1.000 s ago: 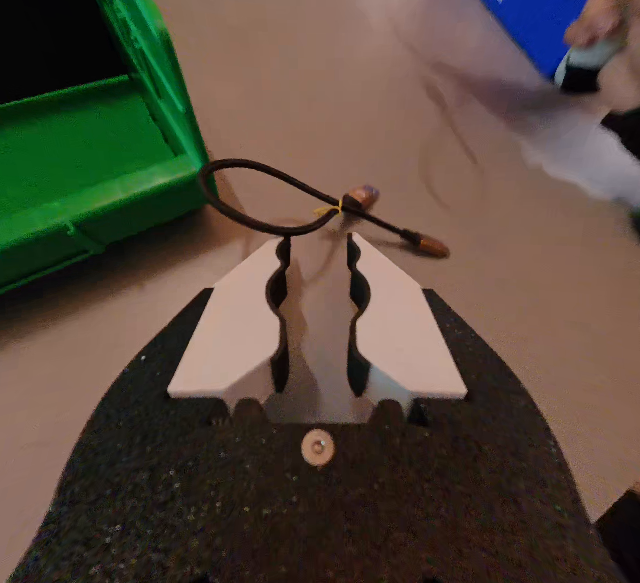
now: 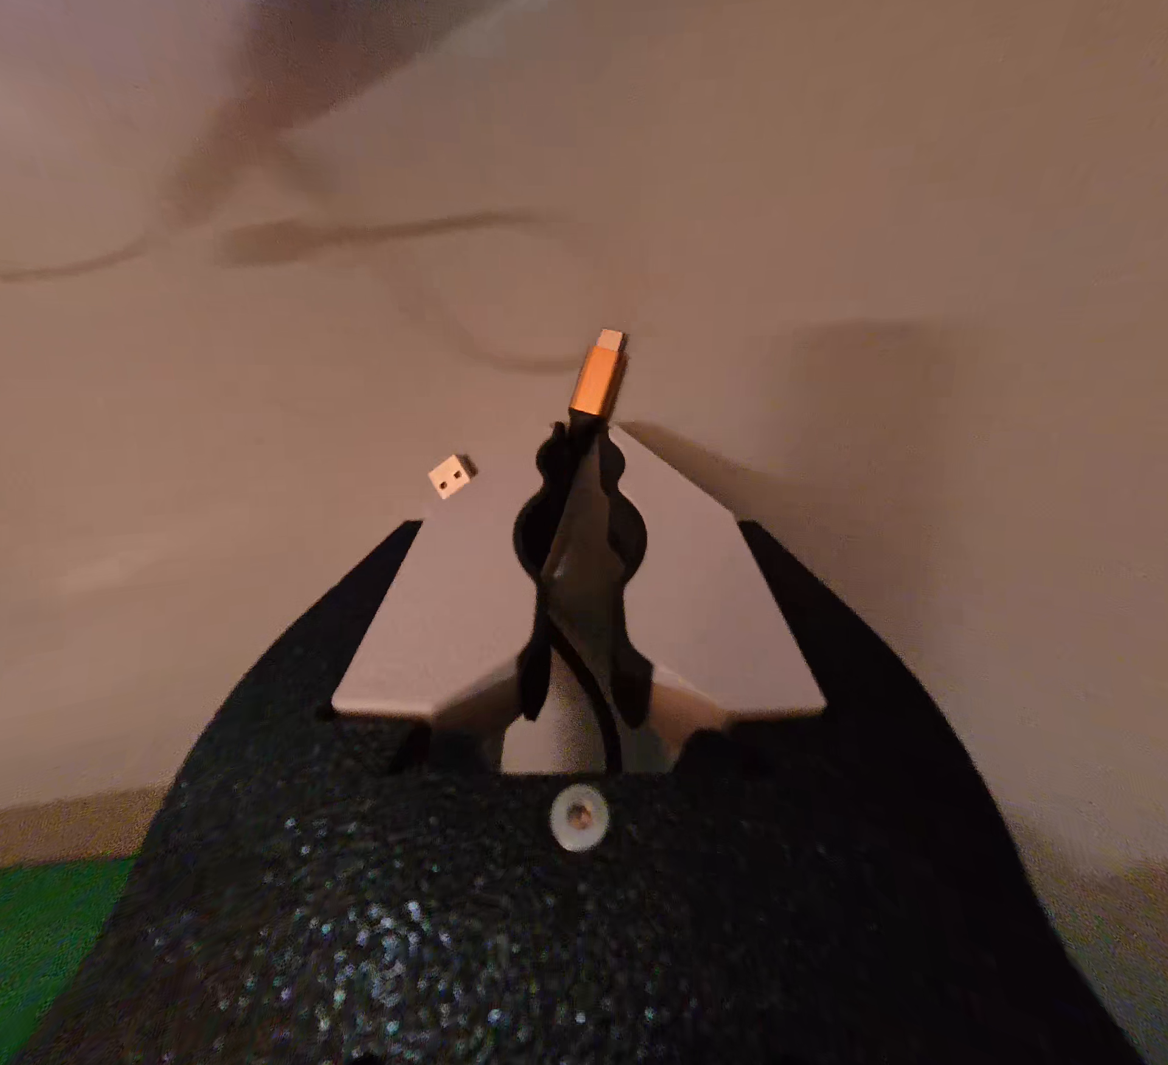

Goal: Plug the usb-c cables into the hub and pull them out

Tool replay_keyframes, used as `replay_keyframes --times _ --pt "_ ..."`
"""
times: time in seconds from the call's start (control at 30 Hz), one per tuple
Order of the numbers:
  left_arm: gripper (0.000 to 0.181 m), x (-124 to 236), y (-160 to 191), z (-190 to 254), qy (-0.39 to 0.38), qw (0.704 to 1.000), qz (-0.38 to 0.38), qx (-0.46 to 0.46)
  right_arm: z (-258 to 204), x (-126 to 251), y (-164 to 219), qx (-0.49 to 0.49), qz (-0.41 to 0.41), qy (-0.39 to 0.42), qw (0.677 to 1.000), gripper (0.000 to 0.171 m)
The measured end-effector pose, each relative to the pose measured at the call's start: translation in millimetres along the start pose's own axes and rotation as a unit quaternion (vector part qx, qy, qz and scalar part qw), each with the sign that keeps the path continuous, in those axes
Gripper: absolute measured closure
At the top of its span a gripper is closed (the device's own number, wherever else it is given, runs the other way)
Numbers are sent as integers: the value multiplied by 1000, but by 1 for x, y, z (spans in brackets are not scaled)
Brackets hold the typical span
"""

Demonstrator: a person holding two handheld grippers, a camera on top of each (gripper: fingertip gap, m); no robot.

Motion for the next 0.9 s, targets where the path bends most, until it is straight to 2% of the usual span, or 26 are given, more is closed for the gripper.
replay_keyframes --times 0.1,0.23,0.33,0.47,0.53,0.63,0.73,0.9 --pt "176 -8 -11 -3 16 997 36 69 -3 -2 2 -2 -4 -12 1000 150" --pt "177 -3 -29 -11 -35 989 47 134 -5 -4 3 -15 -4 -20 1000 150" --pt "177 39 -53 -22 -111 980 39 161 -2 -4 4 -50 2 -28 998 150" --pt "176 119 -86 -27 -166 971 62 159 3 -6 9 -84 -4 -22 996 150" --pt "177 153 -92 -25 -174 972 63 143 7 -6 12 -94 -7 -17 995 150" --pt "176 186 -80 -48 -265 949 50 162 10 -8 16 -98 -15 -9 995 150" --pt "176 180 -63 -82 -292 932 33 210 9 -9 17 -89 -26 -3 996 150" --pt "176 112 -54 -137 -290 928 -26 232 4 -10 17 16 -82 51 995 150"
Point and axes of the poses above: each gripper's, where its closed fingertips meet, x back along the fingers, y out of its underside, z = x × y across the jaws, the point moved 6 cm from there along x, back along the fingers, and after that the axes turned 10 degrees about -z, right-handed, at the moved point
